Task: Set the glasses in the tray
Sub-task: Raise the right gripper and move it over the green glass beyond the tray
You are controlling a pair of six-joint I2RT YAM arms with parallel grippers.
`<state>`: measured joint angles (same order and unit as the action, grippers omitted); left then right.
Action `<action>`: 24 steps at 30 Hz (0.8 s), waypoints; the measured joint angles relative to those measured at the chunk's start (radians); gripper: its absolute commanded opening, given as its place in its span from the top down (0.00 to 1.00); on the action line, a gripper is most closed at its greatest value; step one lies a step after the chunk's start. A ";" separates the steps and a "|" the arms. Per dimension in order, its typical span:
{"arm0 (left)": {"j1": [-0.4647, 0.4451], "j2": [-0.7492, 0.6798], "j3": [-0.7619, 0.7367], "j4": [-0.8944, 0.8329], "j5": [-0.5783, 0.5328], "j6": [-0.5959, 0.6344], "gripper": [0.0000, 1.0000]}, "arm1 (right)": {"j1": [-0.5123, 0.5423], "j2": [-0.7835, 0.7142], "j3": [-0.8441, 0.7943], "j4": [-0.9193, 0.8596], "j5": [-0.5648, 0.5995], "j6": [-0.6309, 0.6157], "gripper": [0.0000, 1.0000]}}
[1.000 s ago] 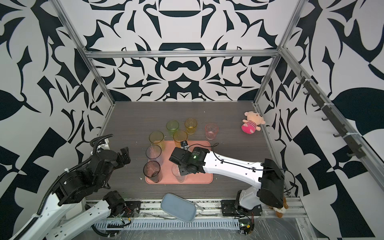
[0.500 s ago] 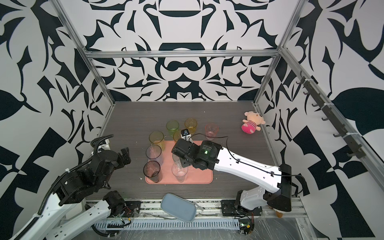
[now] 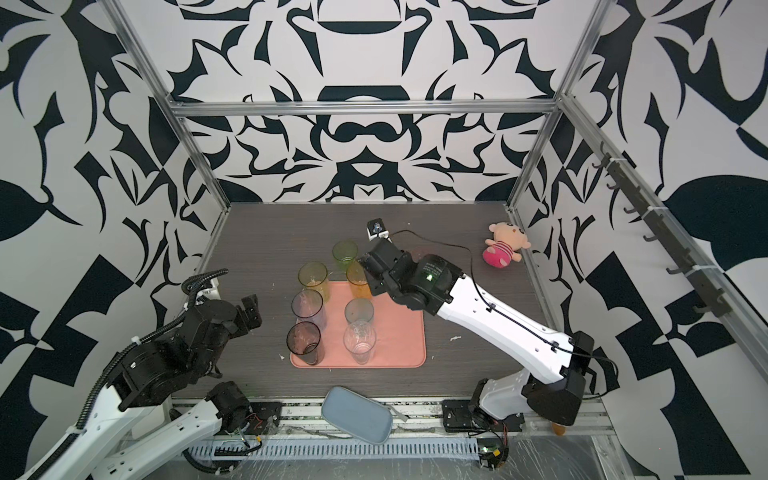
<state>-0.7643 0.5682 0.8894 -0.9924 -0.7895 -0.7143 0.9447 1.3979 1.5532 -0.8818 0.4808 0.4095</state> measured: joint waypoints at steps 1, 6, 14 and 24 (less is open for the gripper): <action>0.000 0.000 0.000 0.000 -0.001 0.000 0.01 | -0.024 0.011 0.012 0.012 -0.004 -0.019 0.50; 0.000 0.000 0.000 0.000 -0.005 0.000 0.00 | -0.106 0.071 0.068 0.063 -0.032 -0.089 0.50; 0.000 -0.012 0.000 0.000 -0.005 0.000 0.01 | -0.204 0.229 0.167 0.142 -0.125 -0.151 0.50; 0.000 -0.029 0.000 0.000 -0.003 0.000 0.00 | -0.254 0.462 0.285 0.175 -0.224 -0.159 0.51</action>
<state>-0.7643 0.5396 0.8894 -0.9920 -0.7929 -0.7147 0.6910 1.8595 1.8385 -0.7063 0.2573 0.2504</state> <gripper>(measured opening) 0.994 0.493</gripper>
